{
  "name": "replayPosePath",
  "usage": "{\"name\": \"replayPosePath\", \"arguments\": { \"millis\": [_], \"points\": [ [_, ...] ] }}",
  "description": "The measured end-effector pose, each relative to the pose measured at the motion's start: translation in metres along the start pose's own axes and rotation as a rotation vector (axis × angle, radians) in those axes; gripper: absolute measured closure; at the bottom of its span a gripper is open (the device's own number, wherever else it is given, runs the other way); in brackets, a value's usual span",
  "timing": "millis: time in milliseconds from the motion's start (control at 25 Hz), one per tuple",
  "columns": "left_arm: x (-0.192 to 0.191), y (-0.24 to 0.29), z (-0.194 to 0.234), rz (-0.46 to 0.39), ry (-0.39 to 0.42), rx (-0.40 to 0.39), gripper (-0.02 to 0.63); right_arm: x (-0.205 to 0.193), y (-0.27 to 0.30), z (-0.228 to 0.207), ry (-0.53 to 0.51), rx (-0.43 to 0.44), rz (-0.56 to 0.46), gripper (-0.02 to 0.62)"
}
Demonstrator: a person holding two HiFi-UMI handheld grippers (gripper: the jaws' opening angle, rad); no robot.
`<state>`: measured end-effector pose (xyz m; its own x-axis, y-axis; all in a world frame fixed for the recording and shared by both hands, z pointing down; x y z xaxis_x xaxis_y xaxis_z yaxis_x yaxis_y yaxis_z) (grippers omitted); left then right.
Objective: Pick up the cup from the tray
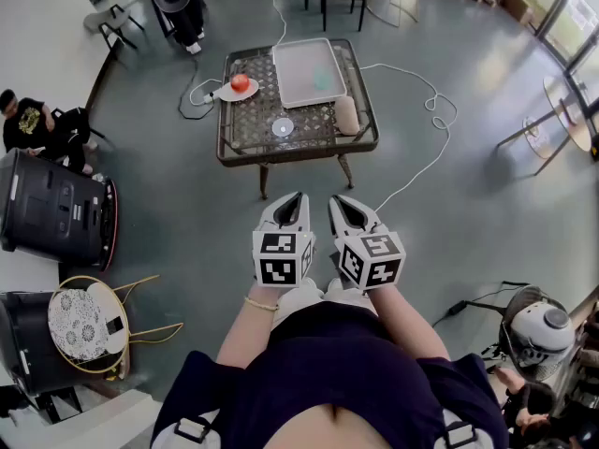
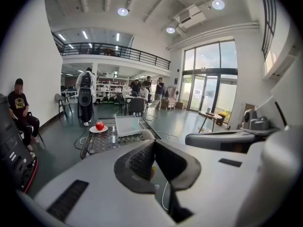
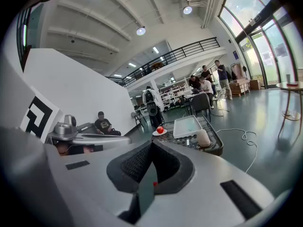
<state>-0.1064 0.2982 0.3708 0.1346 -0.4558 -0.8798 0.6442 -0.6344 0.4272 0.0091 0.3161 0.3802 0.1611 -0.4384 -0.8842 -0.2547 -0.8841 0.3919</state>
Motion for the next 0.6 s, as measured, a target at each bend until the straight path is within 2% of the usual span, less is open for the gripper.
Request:
{"name": "replayPosePath", "arguments": {
  "millis": [600],
  "points": [
    [-0.0002,0.0064,-0.0007,0.002,-0.013,-0.012,0.597,0.0041,0.0028,-0.0029,0.001,-0.007,0.003,0.586]
  ]
}}
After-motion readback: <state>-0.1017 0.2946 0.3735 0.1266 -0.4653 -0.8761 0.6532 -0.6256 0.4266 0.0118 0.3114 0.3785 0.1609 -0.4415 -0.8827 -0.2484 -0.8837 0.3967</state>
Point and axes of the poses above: the fingertips, and each gripper's own axes: y forward along the fingers, z to its left, x out of its top, the point moved 6 cm from there along -y, backward along the fingers, and after that the axes turned 14 degrees about -x, right-handed, at the moved point
